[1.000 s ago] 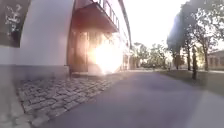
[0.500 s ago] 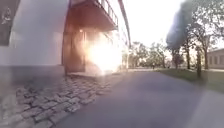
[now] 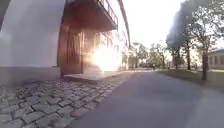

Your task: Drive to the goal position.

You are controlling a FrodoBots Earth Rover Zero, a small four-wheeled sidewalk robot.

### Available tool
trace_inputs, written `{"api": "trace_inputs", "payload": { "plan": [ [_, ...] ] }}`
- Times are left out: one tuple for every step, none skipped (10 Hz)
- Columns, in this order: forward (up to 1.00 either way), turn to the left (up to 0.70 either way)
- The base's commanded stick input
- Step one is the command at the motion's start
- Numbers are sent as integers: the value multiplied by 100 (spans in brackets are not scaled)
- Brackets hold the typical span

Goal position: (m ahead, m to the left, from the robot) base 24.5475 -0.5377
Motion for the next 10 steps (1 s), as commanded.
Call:
{"api": "trace_inputs", "payload": {
  "plan": [
    [70,-35],
    [70,-35],
    [70,-35],
    [70,-28],
    [70,0],
    [70,0],
    [70,0],
    [70,0],
    [70,0],
    [70,0]
  ]
}}
